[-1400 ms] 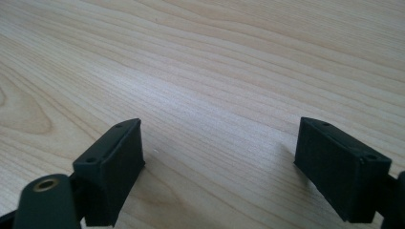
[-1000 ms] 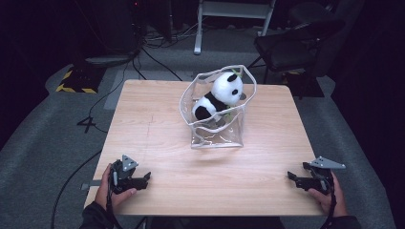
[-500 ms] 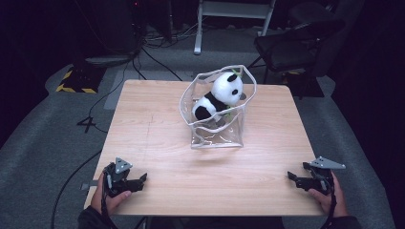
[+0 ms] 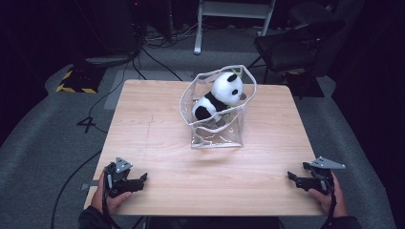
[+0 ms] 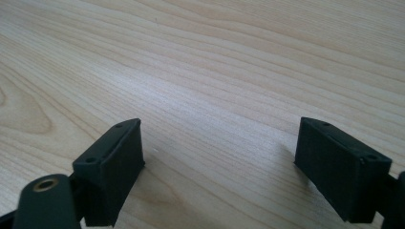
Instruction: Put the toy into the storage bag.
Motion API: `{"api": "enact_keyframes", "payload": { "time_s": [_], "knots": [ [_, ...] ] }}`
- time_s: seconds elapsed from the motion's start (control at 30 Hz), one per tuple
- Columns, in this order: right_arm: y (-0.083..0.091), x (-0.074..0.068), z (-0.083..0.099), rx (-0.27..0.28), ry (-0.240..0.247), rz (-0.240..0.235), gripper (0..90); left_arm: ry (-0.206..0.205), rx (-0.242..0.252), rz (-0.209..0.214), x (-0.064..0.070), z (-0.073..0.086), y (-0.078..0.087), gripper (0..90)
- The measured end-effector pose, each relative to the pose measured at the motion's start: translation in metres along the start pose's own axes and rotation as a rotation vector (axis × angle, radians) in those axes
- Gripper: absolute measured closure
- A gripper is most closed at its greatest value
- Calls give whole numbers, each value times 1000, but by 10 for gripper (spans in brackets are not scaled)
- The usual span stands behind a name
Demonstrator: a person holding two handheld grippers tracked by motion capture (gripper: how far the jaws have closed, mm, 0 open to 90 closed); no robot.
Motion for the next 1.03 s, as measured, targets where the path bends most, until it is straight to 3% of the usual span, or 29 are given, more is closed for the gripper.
{"api": "enact_keyframes", "payload": {
  "time_s": [1.03],
  "knots": [
    [0, 0, 0, 1, -1, -4, 172, 20, -7, -19, -2, -5, -5, 117]
  ]
}}
Point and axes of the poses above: each handheld gripper's, and its own axes: y roughly backward along the jaws, z roughly out of its underside, x roughly to its right, the point moved 7 cm from there along -y, roughly forward along the jaws, and after that the axes turned 4 degrees about -y, right-handed, at the moved point
